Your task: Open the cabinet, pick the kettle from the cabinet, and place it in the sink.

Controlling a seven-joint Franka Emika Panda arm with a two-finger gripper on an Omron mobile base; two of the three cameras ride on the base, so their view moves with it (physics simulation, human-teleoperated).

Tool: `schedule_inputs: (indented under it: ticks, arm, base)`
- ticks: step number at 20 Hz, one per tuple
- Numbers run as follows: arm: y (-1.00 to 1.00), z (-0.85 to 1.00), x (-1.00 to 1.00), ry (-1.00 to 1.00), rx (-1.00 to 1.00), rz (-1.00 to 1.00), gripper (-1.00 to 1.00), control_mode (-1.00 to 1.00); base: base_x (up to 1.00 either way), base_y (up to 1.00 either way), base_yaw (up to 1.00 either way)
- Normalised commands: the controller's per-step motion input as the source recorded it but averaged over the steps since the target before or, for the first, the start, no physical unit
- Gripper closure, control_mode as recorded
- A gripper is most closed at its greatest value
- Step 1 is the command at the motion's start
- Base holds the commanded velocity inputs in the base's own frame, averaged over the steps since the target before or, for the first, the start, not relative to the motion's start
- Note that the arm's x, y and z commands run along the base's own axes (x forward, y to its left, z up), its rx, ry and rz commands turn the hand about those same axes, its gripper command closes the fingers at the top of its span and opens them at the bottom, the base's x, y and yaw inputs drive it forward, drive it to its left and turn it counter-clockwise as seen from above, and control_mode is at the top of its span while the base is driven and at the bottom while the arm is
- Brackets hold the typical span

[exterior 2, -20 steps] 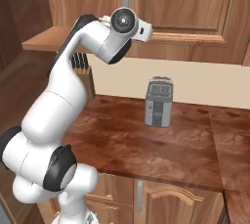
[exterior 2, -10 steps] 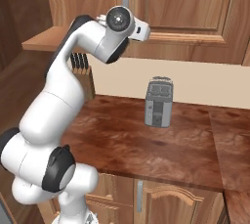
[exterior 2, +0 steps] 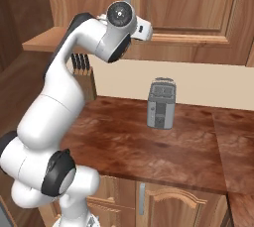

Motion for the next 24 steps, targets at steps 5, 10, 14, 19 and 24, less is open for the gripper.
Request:
schedule_inputs:
  ticks: [5, 10, 14, 19, 24]
  arm:
    - [0.00, 0.00, -0.35, -0.01, 0.00, 0.00, 1.00, -1.00]
    - [-0.22, 0.05, -0.40, 0.00, 0.00, 0.00, 1.00, -1.00]
    - [-0.35, 0.07, -0.43, 0.00, 0.00, 0.00, 1.00, -1.00]
    - [-0.39, 0.10, -0.43, 0.00, 0.00, -0.02, 1.00, -1.00]
    - [-0.46, 0.13, -0.45, 0.00, 0.00, -0.01, 1.00, -1.00]
  base:
    - [0.00, 0.00, 0.00]
    - [0.00, 0.00, 0.00]
    - [0.00, 0.00, 0.00]
    - [0.00, 0.00, 0.00]
    - [0.00, 0.00, 0.00]
